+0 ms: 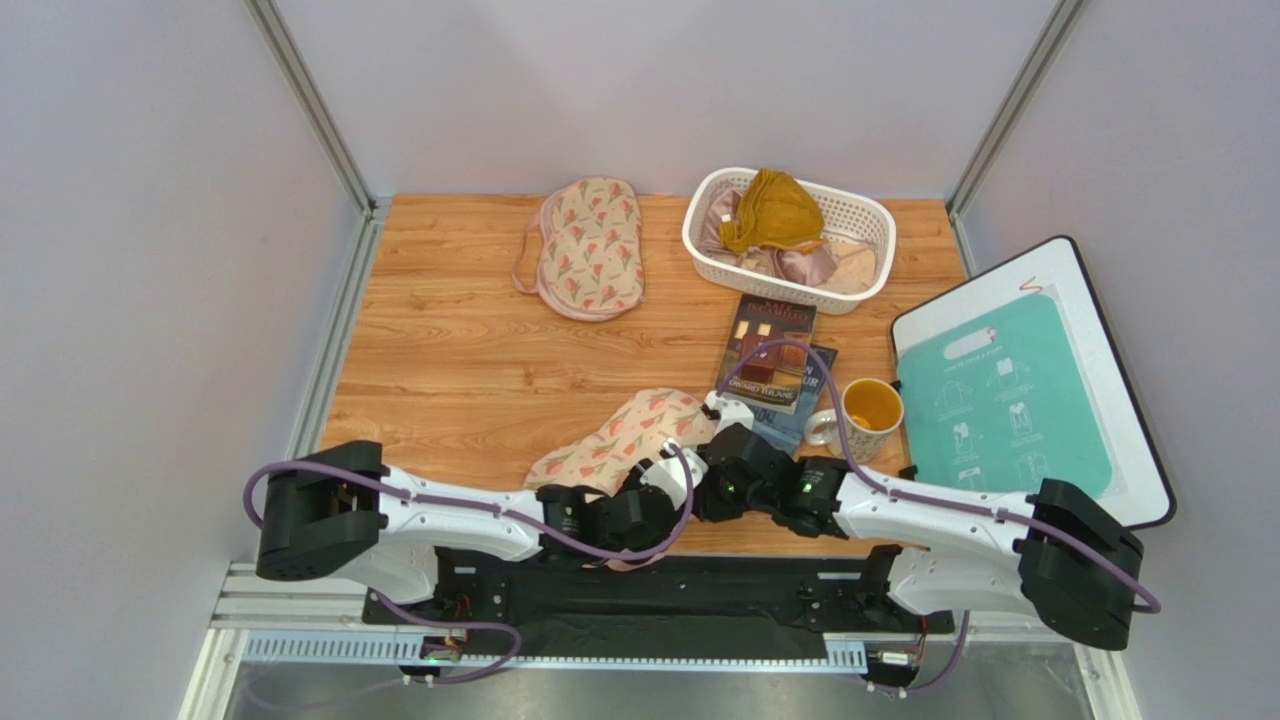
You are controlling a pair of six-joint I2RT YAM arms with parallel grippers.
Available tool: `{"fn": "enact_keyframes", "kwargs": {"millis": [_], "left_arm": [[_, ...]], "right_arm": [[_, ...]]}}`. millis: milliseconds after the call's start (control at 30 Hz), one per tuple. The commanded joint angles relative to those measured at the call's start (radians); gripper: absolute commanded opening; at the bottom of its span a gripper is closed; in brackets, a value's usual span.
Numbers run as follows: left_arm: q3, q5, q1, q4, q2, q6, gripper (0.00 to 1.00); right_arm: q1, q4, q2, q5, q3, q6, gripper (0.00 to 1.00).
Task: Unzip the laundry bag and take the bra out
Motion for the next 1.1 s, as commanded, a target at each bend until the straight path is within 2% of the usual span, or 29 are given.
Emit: {"fn": "enact_keyframes", "kwargs": {"millis": [0, 67, 133, 200, 367, 633, 833, 1067], "left_arm": [[-0.013, -0.047, -0.005, 0.013, -0.020, 0.003, 0.40], [-0.013, -0.077, -0.005, -0.013, -0.008, -0.009, 0.31], [-0.017, -0.091, -0.005, -0.044, -0.008, -0.026, 0.10], [-0.026, -0.096, -0.005, -0.056, -0.031, -0.049, 0.00], [-0.069, -0.096, -0.005, -0.068, -0.098, -0.057, 0.00], [-0.121, -0.107, -0.005, -0.177, -0.198, -0.074, 0.00], [-0.172, -0.095, -0.005, -0.229, -0.339, -0.085, 0.00], [-0.171, -0.081, -0.005, -0.249, -0.388, -0.072, 0.00]], "right_arm": [[-0.002, 0.035, -0.037, -0.007, -0.006, 0.001, 0.00], [-0.002, 0.035, -0.037, -0.009, -0.004, 0.001, 0.00], [-0.002, 0.032, -0.042, -0.009, -0.006, 0.004, 0.00], [-0.002, 0.027, -0.049, -0.007, -0.009, 0.004, 0.00], [0.000, 0.009, -0.060, 0.003, -0.010, 0.007, 0.00], [-0.003, -0.026, -0.060, 0.037, -0.001, -0.001, 0.00], [-0.006, -0.039, -0.063, 0.043, 0.009, -0.007, 0.00], [-0.006, -0.003, -0.031, 0.016, 0.019, -0.007, 0.00]]}}
